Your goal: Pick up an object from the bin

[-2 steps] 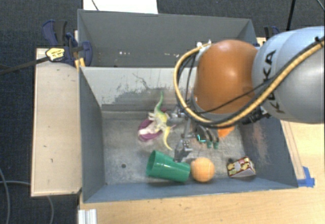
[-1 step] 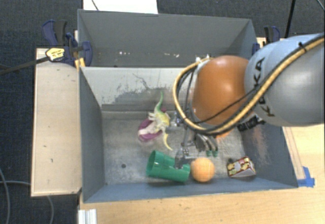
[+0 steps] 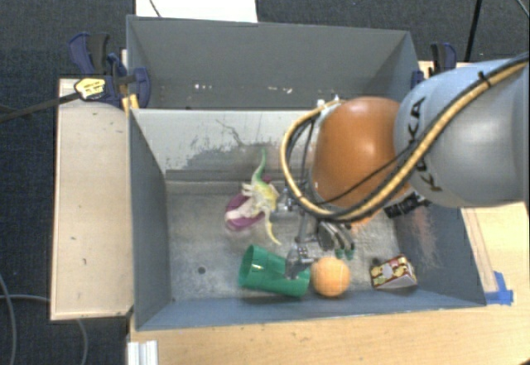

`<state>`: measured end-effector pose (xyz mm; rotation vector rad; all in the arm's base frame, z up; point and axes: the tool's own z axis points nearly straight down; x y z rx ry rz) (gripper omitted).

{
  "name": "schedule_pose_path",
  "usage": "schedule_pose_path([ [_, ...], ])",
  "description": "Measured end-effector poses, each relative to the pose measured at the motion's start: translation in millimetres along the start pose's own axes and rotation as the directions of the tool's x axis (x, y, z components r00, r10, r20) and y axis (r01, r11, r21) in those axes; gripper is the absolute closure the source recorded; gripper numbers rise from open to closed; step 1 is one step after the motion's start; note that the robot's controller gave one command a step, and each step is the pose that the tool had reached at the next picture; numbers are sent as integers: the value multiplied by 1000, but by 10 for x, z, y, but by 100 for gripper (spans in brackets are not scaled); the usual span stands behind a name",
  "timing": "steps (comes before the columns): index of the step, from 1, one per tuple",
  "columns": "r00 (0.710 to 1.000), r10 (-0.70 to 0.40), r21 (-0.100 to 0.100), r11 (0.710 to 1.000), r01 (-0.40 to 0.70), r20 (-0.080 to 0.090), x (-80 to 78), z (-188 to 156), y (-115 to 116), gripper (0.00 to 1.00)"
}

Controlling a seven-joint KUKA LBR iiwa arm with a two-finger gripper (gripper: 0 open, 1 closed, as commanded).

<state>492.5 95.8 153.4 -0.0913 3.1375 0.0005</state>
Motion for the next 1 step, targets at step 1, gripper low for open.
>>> schedule_pose_path([
  [1,1000,-15,1,1000,15,-9,-85,223,123,0],
])
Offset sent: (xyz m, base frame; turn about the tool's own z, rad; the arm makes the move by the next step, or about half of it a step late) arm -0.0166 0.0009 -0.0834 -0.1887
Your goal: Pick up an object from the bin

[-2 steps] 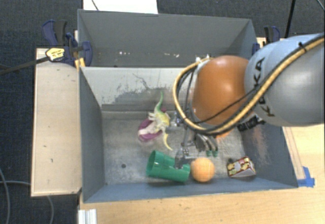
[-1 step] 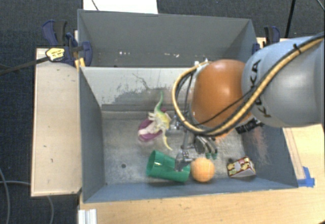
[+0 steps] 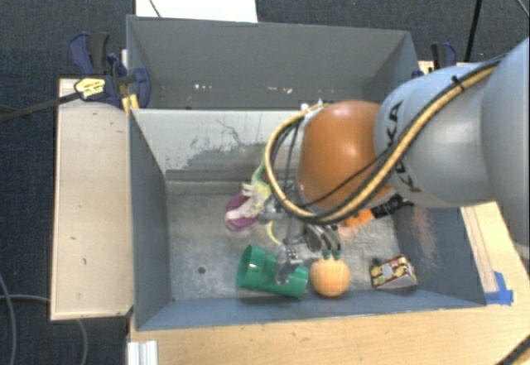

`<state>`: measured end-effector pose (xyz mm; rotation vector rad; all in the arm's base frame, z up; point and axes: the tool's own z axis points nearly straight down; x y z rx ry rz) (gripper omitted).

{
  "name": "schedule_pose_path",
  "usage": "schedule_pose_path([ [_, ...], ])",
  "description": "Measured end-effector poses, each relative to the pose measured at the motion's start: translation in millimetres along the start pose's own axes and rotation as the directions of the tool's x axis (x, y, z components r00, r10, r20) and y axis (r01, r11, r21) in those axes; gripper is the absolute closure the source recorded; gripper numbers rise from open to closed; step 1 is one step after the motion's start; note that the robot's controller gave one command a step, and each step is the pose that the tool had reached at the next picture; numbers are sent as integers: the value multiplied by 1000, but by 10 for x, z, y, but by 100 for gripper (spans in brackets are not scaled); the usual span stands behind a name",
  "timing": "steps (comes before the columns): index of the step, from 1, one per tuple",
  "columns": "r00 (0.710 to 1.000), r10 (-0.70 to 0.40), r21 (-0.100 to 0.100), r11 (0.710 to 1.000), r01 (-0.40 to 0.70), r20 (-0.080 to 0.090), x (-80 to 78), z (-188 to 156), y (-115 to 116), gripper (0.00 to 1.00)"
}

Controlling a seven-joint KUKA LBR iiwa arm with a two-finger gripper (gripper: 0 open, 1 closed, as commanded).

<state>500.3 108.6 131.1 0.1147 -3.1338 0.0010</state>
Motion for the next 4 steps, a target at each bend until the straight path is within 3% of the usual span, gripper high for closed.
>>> schedule_pose_path([
  [1,1000,-30,-1,1000,30,4,23,4,-16,0],
  [2,999,-46,1,999,46,-4,94,135,193,0],
  [3,991,-131,-7,991,131,11,187,546,-359,100],
  [4,992,-129,-7,992,129,11,187,546,-359,100],
])
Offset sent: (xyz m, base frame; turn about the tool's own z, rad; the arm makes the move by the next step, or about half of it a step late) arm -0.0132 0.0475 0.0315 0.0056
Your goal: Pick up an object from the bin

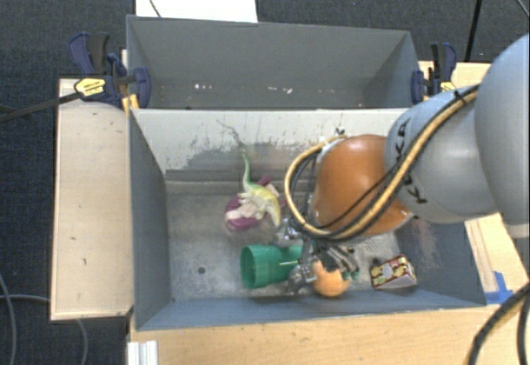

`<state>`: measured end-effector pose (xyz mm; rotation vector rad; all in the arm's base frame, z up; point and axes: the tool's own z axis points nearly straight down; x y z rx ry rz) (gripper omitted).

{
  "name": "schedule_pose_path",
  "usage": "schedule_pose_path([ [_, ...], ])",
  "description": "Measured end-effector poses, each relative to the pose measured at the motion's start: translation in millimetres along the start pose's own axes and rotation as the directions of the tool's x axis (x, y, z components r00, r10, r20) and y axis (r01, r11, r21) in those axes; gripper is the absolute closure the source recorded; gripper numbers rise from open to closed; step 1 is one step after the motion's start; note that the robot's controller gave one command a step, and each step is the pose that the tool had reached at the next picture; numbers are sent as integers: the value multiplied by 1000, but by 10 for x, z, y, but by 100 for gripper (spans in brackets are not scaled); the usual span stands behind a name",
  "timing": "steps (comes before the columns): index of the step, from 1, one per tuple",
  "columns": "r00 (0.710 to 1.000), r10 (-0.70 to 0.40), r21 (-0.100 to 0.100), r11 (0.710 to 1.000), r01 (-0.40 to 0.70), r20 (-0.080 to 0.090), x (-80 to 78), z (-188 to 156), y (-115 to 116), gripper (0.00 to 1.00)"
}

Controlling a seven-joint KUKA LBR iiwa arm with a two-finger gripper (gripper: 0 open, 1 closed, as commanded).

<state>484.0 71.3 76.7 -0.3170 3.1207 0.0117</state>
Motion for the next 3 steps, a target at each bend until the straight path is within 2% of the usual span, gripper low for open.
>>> schedule_pose_path([
  [1,1000,24,6,1000,-24,-11,46,-465,19,100],
  [2,1000,-30,6,1000,30,-8,-153,-1082,41,100],
  [3,999,-38,6,999,38,-8,-132,-1747,70,100],
])
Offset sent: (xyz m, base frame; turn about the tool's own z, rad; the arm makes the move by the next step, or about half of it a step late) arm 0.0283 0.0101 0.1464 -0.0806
